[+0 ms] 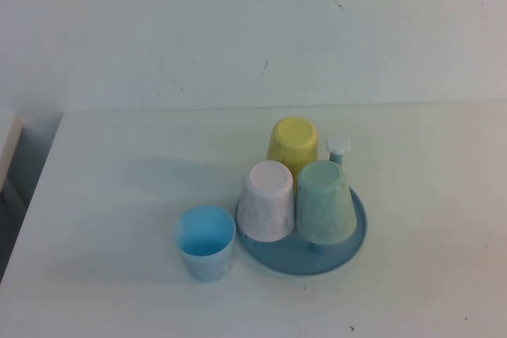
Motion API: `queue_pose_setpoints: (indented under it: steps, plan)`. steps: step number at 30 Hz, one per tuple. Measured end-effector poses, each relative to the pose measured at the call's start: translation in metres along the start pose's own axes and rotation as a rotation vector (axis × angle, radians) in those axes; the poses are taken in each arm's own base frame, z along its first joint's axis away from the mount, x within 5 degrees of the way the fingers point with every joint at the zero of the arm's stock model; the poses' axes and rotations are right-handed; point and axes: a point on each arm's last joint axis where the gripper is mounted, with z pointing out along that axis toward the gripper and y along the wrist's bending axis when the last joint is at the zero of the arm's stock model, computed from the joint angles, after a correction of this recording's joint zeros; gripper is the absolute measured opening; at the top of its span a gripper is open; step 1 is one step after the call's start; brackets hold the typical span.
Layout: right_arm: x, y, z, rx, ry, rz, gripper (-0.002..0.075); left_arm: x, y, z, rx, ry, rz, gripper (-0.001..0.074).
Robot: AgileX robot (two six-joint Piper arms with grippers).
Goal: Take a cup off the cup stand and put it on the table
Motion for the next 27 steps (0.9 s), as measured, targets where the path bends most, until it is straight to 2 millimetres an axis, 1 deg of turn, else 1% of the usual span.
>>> queue_pose_setpoints:
  steps: [3, 7, 10, 13, 16, 19, 21, 24, 27]
  plan:
    - [-0.013, -0.005, -0.001, -0.001, 0.132, -0.024, -0.0001, -0.013, -0.003, 0.000, -0.005, 0.096, 0.000, -0.0002]
    - [-0.022, -0.006, 0.004, -0.039, 0.308, -0.053, -0.0001, -0.020, -0.004, 0.005, -0.019, 0.279, 0.008, -0.0002]
    - [-0.029, -0.002, 0.012, -0.139, 0.427, -0.107, -0.0001, -0.021, -0.005, 0.011, -0.028, 0.437, 0.015, -0.0002]
    - [-0.036, 0.009, 0.025, -0.301, 0.524, -0.135, -0.0001, -0.022, -0.009, 0.017, -0.014, 0.537, -0.021, -0.0002]
    - [-0.043, 0.018, 0.041, -0.460, 0.573, -0.162, -0.0001, -0.025, -0.013, 0.020, 0.022, 0.549, -0.066, -0.0002]
    - [-0.048, 0.027, 0.062, -0.602, 0.577, -0.214, -0.0001, -0.025, -0.016, 0.021, 0.046, 0.545, -0.095, -0.0002]
    - [-0.047, 0.032, 0.079, -0.694, 0.568, -0.257, -0.0001, -0.025, -0.017, 0.021, 0.052, 0.545, -0.104, -0.0002]
    - [-0.044, 0.042, 0.106, -0.818, 0.568, -0.245, -0.0001, -0.024, -0.018, 0.021, 0.059, 0.546, -0.122, -0.0002]
    - [-0.044, 0.051, 0.131, -0.942, 0.563, -0.213, -0.0001, -0.022, -0.020, 0.022, 0.076, 0.555, -0.177, -0.0002]
